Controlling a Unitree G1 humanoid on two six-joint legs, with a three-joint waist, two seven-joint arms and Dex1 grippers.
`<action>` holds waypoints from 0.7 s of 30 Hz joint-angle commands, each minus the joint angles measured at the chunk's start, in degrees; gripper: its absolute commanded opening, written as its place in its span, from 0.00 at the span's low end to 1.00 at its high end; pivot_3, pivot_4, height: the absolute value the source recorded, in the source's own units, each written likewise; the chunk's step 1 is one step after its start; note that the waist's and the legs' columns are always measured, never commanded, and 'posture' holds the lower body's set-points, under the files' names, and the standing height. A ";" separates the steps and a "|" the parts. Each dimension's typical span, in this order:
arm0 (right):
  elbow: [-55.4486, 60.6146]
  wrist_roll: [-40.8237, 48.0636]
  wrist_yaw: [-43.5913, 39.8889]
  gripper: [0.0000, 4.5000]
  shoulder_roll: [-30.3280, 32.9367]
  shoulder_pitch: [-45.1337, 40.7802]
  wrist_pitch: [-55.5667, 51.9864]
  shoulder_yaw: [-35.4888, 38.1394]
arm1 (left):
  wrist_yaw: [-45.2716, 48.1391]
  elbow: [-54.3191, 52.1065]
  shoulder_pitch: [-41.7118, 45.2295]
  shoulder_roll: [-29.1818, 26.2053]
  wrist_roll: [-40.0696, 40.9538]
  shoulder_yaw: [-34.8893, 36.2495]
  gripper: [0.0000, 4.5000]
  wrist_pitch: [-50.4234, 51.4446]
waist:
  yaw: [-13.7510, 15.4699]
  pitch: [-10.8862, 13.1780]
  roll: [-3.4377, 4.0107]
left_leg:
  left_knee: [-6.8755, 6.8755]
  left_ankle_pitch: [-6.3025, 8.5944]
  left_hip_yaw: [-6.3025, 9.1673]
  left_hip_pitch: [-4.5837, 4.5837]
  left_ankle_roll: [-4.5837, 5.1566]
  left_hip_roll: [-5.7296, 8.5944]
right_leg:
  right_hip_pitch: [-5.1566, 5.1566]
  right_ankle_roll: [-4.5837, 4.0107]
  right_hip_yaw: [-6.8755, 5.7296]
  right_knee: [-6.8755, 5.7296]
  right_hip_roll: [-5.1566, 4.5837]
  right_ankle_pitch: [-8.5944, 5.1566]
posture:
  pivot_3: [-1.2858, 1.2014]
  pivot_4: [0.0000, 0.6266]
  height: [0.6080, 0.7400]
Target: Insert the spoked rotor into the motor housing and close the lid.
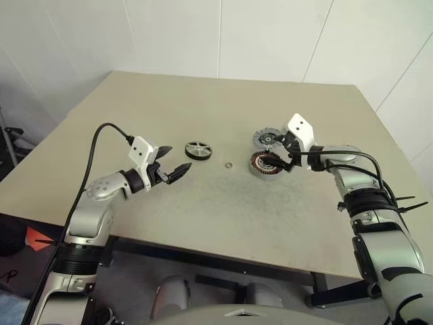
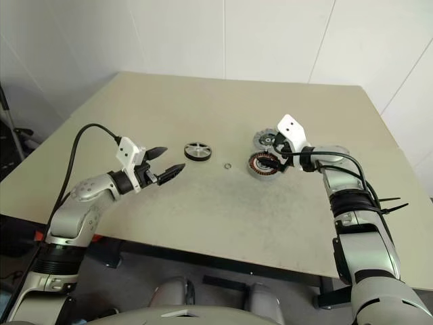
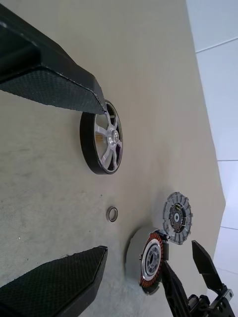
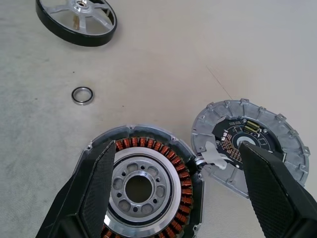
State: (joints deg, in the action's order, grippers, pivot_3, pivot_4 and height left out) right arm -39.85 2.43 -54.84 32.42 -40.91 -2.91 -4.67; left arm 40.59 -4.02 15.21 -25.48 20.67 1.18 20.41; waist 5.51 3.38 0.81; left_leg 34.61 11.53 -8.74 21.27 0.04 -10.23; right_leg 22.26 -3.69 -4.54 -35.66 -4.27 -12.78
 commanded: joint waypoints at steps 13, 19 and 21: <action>2.95 1.36 0.18 1.00 -0.09 -1.60 -0.07 1.69 | -0.03 -0.16 1.77 0.40 -0.77 0.31 1.00 -1.23 | 0.00 0.00 0.00 | 0.00 0.00 0.00 0.00 0.00 0.00 | 0.01 0.00 0.00 -0.01 0.00 0.00 | 0.52 0.00 1.00; 1.95 1.04 -0.14 1.00 0.00 -1.93 -0.22 1.35 | -0.37 -0.85 1.50 0.52 -0.57 0.50 1.00 -0.99 | 0.01 0.00 0.00 | 0.00 0.00 0.00 0.01 0.00 0.00 | 0.01 0.00 0.00 0.00 0.00 0.00 | 0.52 0.00 1.00; 1.95 1.05 -0.16 1.00 0.12 -1.95 -0.14 1.45 | -0.50 -1.13 0.95 0.52 -0.57 0.59 1.00 -1.09 | 0.00 0.00 0.00 | 0.00 0.00 0.00 0.00 0.00 0.00 | 0.01 0.00 0.00 -0.01 0.00 0.00 | 0.52 0.00 1.00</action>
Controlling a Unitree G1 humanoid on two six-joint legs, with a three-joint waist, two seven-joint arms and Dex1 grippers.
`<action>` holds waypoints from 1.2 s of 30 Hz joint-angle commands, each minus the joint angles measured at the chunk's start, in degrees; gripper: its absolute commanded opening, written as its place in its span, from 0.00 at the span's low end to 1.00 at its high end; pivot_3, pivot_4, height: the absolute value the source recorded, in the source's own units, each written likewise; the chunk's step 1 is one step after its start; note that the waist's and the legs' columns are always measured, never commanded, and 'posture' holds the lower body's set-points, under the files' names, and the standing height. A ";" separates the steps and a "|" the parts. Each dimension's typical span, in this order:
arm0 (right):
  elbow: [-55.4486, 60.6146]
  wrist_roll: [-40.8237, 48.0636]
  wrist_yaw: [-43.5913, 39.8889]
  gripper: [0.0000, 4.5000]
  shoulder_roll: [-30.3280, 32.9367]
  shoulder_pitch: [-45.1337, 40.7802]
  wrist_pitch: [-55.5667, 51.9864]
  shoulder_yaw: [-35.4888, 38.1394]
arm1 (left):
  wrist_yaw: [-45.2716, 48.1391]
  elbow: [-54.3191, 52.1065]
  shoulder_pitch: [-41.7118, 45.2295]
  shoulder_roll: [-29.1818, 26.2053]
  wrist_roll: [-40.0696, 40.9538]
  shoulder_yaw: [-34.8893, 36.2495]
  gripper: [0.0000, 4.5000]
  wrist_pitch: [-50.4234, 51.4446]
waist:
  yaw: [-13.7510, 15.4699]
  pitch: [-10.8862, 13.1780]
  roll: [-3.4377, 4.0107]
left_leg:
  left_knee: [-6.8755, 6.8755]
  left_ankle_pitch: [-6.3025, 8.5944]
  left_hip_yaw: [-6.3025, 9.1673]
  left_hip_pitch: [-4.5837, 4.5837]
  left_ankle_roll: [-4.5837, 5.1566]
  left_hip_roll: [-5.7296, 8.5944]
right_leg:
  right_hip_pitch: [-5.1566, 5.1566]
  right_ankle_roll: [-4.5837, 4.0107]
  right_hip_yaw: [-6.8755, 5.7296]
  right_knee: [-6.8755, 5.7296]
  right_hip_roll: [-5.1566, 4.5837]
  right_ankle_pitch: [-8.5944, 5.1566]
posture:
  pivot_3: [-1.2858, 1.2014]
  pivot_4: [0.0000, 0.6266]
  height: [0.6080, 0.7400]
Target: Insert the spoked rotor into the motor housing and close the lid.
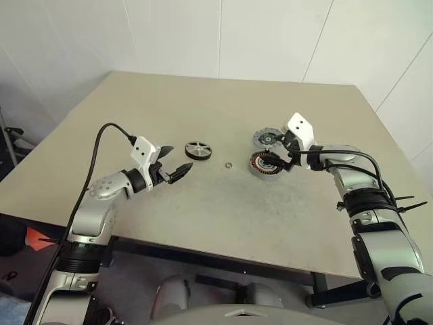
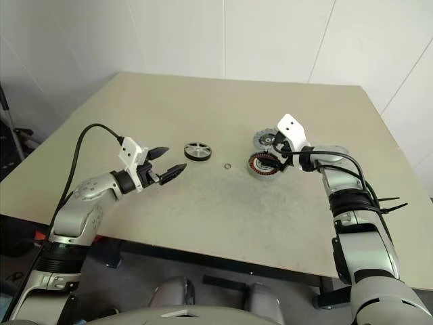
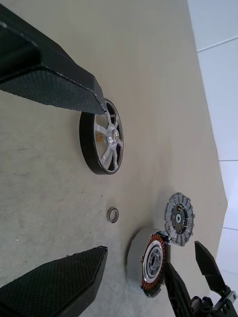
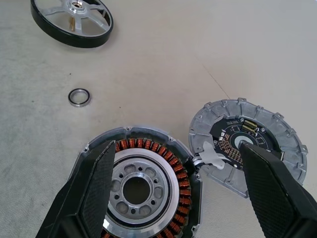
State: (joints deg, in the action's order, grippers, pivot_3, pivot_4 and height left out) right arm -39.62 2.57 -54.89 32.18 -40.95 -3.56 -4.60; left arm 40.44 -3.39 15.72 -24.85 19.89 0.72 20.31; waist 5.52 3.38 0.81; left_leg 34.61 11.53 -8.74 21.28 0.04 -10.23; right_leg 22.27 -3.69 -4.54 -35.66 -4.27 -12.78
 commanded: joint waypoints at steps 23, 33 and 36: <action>19.26 -4.38 -8.35 1.00 10.02 3.67 -1.67 -4.51 | -0.51 -0.54 1.77 -0.33 -1.20 -0.29 1.00 -0.48 | 0.19 0.00 0.00 | 0.01 0.03 0.00 0.07 0.05 0.03 | 0.01 0.01 0.00 0.06 -0.01 0.00 | 0.52 0.00 1.00; 21.56 -6.11 -19.28 1.00 10.70 0.43 3.83 -11.63 | -1.54 0.42 2.04 0.59 -2.38 -1.22 1.00 -0.69 | -0.01 0.00 0.00 | 0.00 -0.01 0.00 -0.07 -0.02 -0.01 | -0.04 0.02 0.00 0.00 0.01 -0.01 | 0.52 0.00 1.00; 17.60 -6.74 -21.51 1.00 9.17 -1.18 6.72 -13.72 | -1.95 0.21 1.42 0.58 -2.89 -1.17 1.00 -0.59 | 0.00 0.00 0.00 | 0.00 0.00 0.00 -0.03 0.01 -0.01 | -0.03 0.01 0.00 0.02 0.01 0.00 | 0.52 0.00 1.00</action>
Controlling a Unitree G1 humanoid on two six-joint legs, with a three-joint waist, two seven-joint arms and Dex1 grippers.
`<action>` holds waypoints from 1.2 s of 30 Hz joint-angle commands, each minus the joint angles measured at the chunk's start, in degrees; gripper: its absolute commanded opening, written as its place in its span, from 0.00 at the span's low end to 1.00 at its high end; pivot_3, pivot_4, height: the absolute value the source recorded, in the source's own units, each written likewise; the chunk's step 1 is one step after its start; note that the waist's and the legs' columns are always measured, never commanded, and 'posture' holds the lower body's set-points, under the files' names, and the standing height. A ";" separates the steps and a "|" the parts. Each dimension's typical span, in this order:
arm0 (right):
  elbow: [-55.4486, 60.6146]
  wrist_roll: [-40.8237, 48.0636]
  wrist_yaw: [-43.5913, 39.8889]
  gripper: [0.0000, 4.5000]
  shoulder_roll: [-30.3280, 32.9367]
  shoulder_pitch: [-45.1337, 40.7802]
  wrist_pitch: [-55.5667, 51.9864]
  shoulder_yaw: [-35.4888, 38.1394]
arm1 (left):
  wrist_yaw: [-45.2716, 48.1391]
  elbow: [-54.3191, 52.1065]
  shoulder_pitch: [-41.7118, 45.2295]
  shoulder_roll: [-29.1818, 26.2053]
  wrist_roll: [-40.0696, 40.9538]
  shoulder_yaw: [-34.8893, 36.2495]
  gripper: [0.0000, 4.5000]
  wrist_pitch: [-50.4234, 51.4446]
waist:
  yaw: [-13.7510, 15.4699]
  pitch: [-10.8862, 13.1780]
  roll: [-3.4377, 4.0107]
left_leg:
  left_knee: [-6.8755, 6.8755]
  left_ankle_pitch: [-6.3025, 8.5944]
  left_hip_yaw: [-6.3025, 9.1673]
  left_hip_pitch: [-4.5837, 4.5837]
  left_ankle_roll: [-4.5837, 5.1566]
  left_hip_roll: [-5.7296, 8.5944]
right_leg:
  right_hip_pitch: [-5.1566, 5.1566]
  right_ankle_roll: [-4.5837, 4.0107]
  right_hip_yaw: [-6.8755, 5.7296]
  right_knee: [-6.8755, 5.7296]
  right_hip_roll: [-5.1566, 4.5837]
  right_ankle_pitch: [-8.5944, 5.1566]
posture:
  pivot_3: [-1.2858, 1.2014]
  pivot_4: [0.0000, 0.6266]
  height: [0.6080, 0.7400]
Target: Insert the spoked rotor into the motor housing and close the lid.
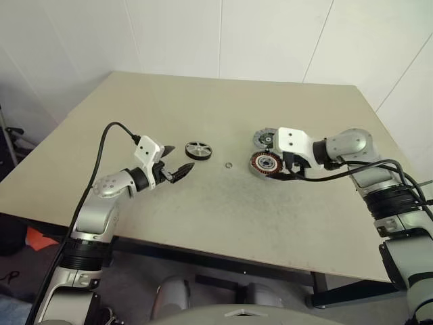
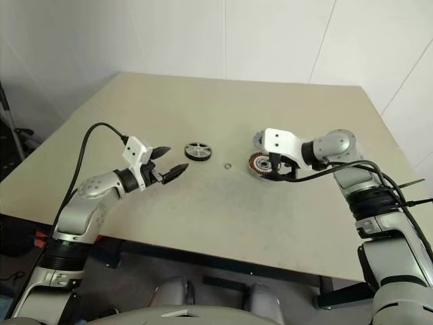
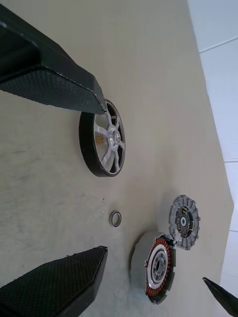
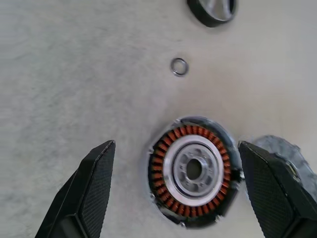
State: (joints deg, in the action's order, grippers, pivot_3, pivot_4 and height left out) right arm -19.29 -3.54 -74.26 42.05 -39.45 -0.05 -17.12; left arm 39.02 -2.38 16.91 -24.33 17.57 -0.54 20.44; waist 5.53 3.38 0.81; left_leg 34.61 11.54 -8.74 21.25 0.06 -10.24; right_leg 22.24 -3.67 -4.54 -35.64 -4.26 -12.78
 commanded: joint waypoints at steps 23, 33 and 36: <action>-36.39 -10.42 -1.92 1.00 -5.63 -16.05 21.23 -4.63 | -2.77 -5.57 -3.60 -0.34 -0.78 0.44 1.00 1.35 | -0.11 0.00 0.00 | 0.28 0.06 0.00 0.26 0.10 -0.04 | 0.15 -0.03 -0.01 -0.11 -0.01 0.01 | 0.52 0.00 1.00; -40.36 -13.16 0.40 1.00 -5.22 -17.45 23.35 -5.08 | -2.49 -4.96 -3.08 -0.21 -0.85 0.15 1.00 1.21 | -0.13 0.00 0.00 | 0.36 0.09 0.00 0.30 0.15 -0.05 | 0.17 -0.04 -0.01 -0.13 0.00 0.02 | 0.52 0.00 1.00; -40.46 -13.46 0.39 1.00 -5.50 -17.32 23.83 -5.18 | -2.51 -5.11 -3.40 -0.26 -0.88 0.16 1.00 1.22 | -0.13 0.00 0.00 | 0.39 0.10 0.00 0.30 0.16 -0.05 | 0.16 -0.04 -0.01 -0.14 0.00 0.02 | 0.52 0.00 1.00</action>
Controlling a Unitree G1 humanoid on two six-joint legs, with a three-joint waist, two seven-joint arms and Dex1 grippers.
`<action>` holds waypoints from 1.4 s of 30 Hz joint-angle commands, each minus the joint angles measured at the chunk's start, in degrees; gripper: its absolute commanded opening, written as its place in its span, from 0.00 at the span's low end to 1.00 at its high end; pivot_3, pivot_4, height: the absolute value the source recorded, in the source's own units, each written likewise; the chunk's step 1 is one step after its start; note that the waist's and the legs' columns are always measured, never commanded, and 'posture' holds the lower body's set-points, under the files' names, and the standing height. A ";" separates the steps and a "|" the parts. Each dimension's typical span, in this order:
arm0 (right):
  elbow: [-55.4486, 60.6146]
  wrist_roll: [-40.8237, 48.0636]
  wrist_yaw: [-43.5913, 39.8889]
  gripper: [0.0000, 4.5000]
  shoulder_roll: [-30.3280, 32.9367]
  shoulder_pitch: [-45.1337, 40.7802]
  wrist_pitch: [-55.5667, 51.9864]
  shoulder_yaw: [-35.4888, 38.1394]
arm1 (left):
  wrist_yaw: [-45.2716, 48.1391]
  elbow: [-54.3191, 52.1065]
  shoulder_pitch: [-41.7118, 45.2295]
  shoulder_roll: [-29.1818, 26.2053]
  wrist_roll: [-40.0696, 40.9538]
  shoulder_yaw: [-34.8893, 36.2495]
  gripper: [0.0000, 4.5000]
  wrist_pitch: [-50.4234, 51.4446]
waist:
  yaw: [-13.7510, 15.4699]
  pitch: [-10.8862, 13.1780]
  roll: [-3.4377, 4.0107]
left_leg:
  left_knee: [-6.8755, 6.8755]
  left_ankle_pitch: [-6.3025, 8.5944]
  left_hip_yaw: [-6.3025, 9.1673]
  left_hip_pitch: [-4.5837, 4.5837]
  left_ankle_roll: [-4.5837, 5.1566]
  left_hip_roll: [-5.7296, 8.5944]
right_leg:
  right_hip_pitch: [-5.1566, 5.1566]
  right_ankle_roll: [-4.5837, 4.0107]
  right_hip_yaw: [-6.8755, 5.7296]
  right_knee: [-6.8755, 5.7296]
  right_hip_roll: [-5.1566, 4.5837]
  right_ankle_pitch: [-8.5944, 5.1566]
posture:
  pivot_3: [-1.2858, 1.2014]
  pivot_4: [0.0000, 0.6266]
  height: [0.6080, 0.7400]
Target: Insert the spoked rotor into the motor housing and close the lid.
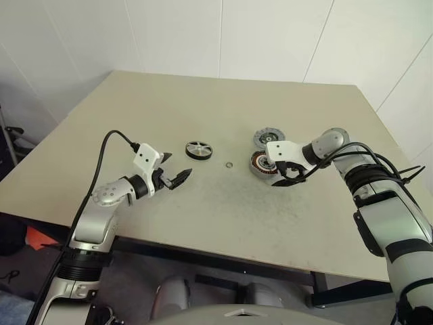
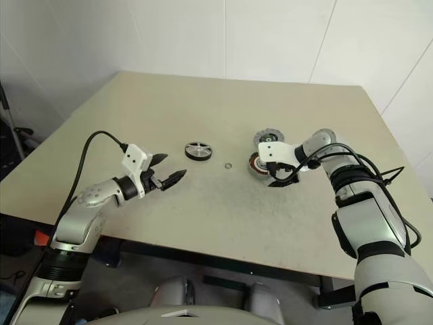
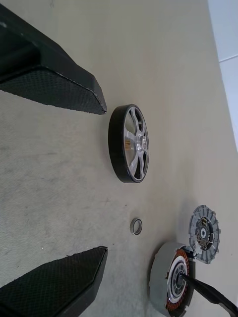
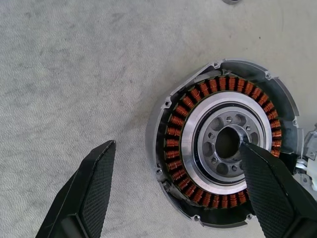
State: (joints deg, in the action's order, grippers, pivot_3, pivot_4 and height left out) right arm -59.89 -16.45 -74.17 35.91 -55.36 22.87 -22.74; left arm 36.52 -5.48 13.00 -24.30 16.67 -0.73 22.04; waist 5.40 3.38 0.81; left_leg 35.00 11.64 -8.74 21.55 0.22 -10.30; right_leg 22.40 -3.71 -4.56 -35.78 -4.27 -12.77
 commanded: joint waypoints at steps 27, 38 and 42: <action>7.18 -0.66 -2.16 0.43 -0.05 0.70 -0.26 1.32 | -0.68 -2.44 -0.37 -0.47 0.05 0.72 1.00 -0.33 | -0.59 -0.05 -0.08 | 0.05 0.01 0.00 -0.32 -0.01 -0.04 | -0.28 -0.06 0.01 -0.03 0.00 0.04 | 0.52 0.00 1.00; 29.50 5.69 -8.54 0.43 3.80 8.50 -9.72 3.65 | -0.70 -2.07 -0.40 0.15 -0.12 -0.05 1.00 -0.57 | -0.13 -0.04 -0.08 | 0.03 -0.07 -0.01 0.22 0.22 -0.04 | 0.25 -0.06 -0.01 0.00 0.01 0.04 | 0.52 0.00 1.00; 34.53 5.58 -7.88 0.43 5.27 9.83 -11.69 4.10 | -0.78 -2.15 -0.52 0.40 -0.20 -0.21 1.00 -0.56 | 0.04 -0.04 -0.07 | 0.03 -0.05 0.00 0.22 0.18 -0.03 | 0.25 -0.06 0.00 0.00 0.01 0.04 | 0.52 0.00 1.00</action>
State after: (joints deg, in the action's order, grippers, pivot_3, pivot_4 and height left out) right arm -29.45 -12.79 -82.37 39.53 -44.24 11.67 -21.07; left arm 35.95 -5.51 12.01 -23.88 16.60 -0.83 22.03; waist 5.44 3.34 0.74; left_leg 35.03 11.65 -8.74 21.77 0.28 -10.33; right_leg 22.64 -3.77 -4.56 -35.77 -4.26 -12.73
